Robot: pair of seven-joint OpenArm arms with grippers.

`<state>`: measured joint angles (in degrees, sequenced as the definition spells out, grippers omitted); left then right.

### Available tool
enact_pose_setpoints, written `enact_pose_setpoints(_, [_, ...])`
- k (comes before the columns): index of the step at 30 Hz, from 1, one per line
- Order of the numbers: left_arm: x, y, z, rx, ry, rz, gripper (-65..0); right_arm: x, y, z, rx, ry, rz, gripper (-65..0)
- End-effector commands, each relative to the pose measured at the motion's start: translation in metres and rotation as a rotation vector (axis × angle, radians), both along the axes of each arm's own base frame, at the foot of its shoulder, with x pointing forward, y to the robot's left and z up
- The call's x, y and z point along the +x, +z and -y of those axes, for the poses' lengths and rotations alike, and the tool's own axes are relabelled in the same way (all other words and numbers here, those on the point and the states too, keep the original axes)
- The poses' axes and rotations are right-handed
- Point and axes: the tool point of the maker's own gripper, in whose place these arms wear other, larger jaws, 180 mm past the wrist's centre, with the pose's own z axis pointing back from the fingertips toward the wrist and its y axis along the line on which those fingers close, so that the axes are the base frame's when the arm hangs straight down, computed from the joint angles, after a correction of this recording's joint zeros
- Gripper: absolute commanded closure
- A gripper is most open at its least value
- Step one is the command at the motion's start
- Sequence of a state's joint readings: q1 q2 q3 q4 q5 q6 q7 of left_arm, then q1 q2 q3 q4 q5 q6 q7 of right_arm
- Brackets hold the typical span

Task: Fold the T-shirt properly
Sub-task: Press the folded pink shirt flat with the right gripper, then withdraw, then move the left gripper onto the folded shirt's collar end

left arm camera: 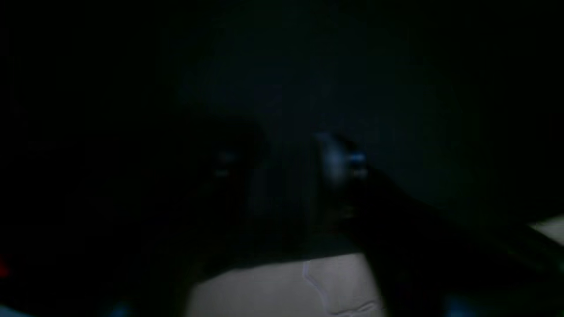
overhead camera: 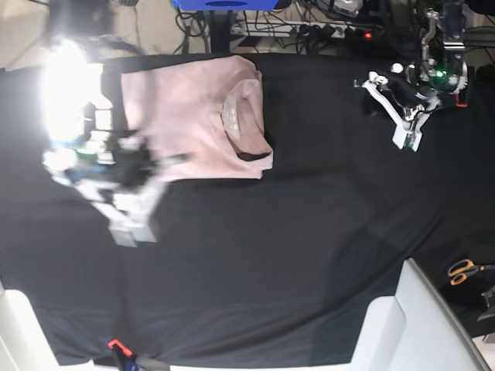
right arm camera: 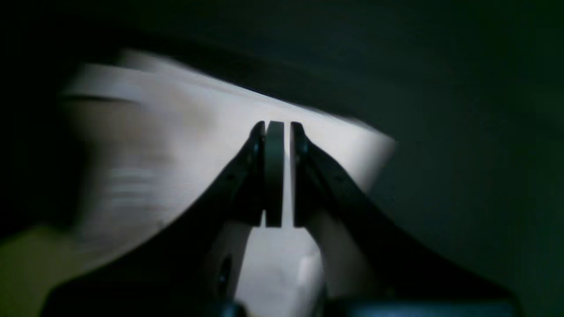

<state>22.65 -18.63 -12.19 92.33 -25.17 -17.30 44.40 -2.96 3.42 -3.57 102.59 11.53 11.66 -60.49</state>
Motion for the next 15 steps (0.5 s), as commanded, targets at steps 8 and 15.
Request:
enact_pose_setpoints(8, [0.02, 0.013, 0.099, -0.417, -0.295, 0.095, -65.0, -0.021, -0.009, 0.084, -0.073, -0.142, 0.069, -2.4])
enact_pose_setpoints(15, [0.014, -0.03, 0.144, -0.534, -0.275, -0.044, -65.0, -0.047, -0.022, 0.093, -0.095, -0.095, 0.055, -2.4])
